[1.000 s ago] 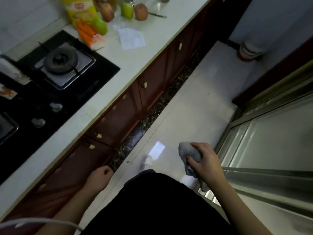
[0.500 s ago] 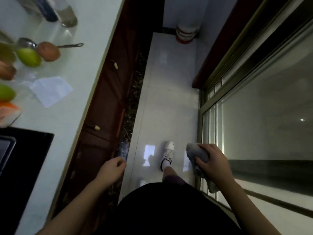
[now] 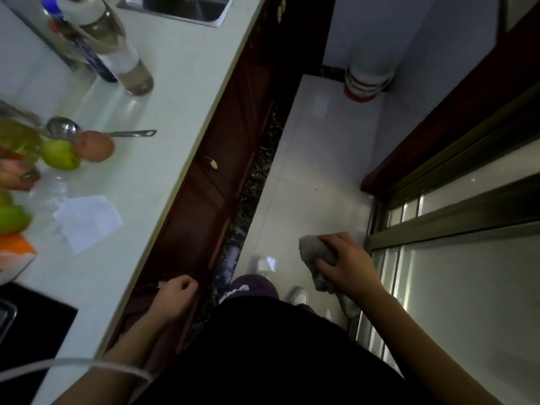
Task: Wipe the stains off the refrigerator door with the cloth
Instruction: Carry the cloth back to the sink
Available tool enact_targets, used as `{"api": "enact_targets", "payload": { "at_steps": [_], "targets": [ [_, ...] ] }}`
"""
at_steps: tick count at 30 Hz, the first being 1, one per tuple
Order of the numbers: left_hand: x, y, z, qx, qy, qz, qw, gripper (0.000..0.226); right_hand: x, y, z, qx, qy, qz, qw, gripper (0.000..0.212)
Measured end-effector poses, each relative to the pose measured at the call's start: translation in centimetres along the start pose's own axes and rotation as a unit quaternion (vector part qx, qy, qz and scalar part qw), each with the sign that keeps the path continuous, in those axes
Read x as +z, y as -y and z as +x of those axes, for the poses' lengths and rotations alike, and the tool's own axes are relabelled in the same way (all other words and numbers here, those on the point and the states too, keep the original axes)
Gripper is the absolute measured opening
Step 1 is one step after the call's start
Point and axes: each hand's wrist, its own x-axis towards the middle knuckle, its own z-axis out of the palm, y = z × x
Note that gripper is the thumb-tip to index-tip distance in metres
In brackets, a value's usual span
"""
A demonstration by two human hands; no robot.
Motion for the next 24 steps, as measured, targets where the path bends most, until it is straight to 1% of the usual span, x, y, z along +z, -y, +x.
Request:
{"api": "enact_targets", "payload": {
  "at_steps": [3, 5, 7, 9, 13, 17, 20, 22, 24],
  "targets": [
    [-1.3, -2.4, 4.4, -0.022, 0.014, 0.001, 1.0, 0.021, -2.2, 0.3, 5.8, -0.023, 0.005, -0.011, 1.0, 0.048],
    [-2.1, -4.7, 8.0, -0.033, 0.024, -0.006, 0.999, 0.022, -3.7, -0.3, 9.1, 0.0, 0.008, -0.001, 1.0, 0.046],
    [-3.1, -7.8, 11.2, -0.032, 0.035, -0.004, 0.999, 0.023, -5.5, -1.1, 11.6, 0.04, -0.004, 0.008, 0.999, 0.046],
    [-4.6, -12.3, 14.7, -0.01, 0.057, 0.011, 0.998, 0.023, -8.0, -1.8, 13.8, 0.087, -0.035, 0.018, 0.995, 0.045],
    [-8.3, -23.3, 21.6, 0.081, 0.105, 0.083, 0.988, 0.019, -13.2, -3.6, 18.2, 0.151, -0.102, 0.025, 0.983, 0.045],
    [-11.3, -34.5, 26.2, 0.137, 0.101, 0.079, 0.982, 0.017, -17.5, -5.6, 23.0, 0.201, -0.134, 0.021, 0.97, 0.048],
    [-12.7, -40.5, 30.2, 0.15, 0.088, 0.066, 0.982, 0.018, -20.0, -7.2, 28.3, 0.198, -0.129, 0.029, 0.971, 0.048],
    [-13.4, -42.9, 32.6, 0.134, 0.077, 0.049, 0.987, 0.018, -21.4, -8.3, 32.9, 0.183, -0.112, 0.035, 0.976, 0.048],
    [-13.8, -44.2, 34.2, 0.098, 0.053, 0.039, 0.993, 0.017, -23.2, -8.5, 38.1, 0.157, -0.086, 0.029, 0.983, 0.048]
  ]
}}
